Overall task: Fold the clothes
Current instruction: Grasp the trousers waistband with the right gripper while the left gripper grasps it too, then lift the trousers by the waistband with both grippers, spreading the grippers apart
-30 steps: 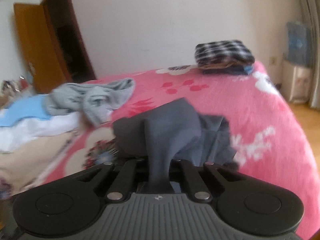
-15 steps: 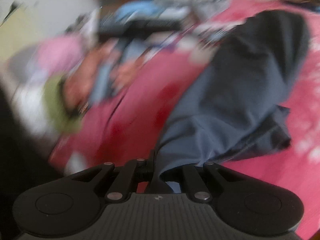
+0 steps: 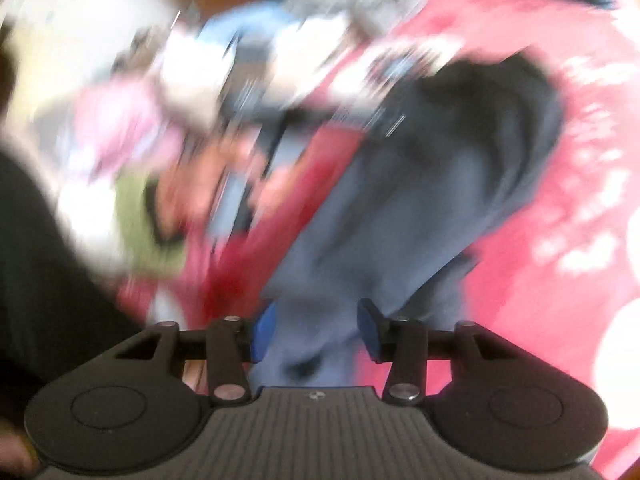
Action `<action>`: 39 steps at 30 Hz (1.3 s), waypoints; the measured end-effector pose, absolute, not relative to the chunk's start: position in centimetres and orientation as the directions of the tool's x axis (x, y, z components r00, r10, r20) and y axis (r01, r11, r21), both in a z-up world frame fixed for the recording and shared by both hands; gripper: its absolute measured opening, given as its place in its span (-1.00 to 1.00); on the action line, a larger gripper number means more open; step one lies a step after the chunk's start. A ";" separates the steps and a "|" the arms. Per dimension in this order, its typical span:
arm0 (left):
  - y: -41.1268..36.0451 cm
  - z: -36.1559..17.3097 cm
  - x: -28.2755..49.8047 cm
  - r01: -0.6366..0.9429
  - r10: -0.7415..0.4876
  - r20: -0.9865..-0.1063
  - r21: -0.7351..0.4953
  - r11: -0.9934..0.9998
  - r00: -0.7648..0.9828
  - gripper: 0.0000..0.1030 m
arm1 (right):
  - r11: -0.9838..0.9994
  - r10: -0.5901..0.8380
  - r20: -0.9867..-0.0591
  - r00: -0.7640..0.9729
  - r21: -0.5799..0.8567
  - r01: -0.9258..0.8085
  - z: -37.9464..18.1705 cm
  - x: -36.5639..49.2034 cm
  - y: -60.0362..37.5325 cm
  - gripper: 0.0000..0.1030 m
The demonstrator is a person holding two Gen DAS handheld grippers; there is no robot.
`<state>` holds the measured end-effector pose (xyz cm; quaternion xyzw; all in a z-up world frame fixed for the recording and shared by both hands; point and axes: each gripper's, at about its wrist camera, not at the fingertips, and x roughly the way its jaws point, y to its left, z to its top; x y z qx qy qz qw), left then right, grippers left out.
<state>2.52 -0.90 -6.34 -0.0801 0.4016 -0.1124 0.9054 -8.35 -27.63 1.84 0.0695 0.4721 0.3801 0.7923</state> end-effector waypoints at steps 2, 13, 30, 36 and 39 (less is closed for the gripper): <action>-0.8 -6.3 2.4 0.138 -0.270 -0.711 -0.239 0.961 0.649 -0.04 | 0.751 0.647 -0.665 0.372 0.474 -0.459 1.9 -6.2 -28.7 0.32; -3.0 -3.5 -1.6 0.299 -0.329 -0.597 -0.152 0.942 0.732 -0.89 | 0.871 0.490 -0.617 0.616 0.319 -0.374 1.2 3.0 -25.2 0.32; -9.5 -3.8 -5.8 0.603 -0.553 -0.566 -0.119 0.789 0.611 -0.89 | 0.845 0.400 -0.812 0.424 0.148 -0.515 -2.7 4.1 -18.6 -0.61; -8.4 -3.0 -5.0 0.617 -0.615 -0.574 -0.227 0.754 0.540 -0.46 | 0.899 0.436 -0.722 0.538 0.317 -0.303 -0.3 4.0 -26.2 -0.85; -7.4 -2.6 -4.7 0.614 -0.649 -0.545 -0.281 0.738 0.531 -0.37 | 0.886 0.447 -0.668 0.595 0.424 -0.189 0.5 4.3 -31.1 -0.85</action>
